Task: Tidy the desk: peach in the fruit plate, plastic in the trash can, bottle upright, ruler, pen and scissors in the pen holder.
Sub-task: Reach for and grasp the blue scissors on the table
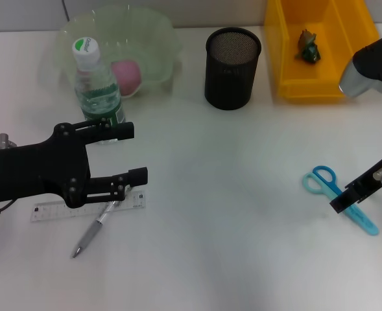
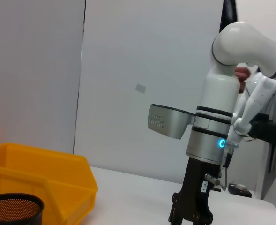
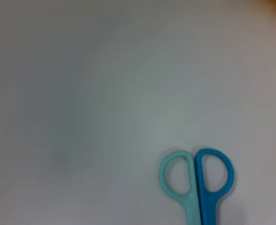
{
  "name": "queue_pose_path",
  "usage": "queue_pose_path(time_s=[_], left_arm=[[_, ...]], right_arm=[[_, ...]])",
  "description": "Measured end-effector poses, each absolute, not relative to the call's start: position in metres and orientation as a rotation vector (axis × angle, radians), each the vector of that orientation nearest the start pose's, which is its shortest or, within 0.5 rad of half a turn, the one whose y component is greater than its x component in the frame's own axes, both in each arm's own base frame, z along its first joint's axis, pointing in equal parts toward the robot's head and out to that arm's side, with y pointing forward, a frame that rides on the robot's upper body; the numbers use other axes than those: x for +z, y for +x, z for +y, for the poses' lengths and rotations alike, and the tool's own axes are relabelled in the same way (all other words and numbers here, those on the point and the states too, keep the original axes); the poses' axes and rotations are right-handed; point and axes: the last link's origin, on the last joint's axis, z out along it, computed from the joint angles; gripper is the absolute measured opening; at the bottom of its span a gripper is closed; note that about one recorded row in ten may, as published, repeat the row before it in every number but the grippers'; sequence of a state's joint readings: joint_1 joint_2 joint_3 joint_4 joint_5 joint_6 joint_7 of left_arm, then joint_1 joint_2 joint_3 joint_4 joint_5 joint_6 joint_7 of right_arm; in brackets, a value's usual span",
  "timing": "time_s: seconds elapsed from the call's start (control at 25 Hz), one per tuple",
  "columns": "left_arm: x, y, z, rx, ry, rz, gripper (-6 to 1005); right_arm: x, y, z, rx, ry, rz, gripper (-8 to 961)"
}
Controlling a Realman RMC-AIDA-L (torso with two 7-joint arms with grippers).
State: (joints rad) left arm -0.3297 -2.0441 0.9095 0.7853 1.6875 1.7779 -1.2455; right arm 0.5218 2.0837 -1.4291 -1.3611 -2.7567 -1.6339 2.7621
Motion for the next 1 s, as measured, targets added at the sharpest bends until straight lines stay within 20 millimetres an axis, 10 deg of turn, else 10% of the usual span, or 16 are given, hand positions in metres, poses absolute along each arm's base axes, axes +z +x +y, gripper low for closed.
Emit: queue_pose_path(time_s=[1.0], left_arm=[[0.0263,-0.2593,0.2763,-0.955,-2.769,-0.324,787]], right_arm=[[-0.0045,0.2277,0.3332,-0.725,-2.359,1.215,691]])
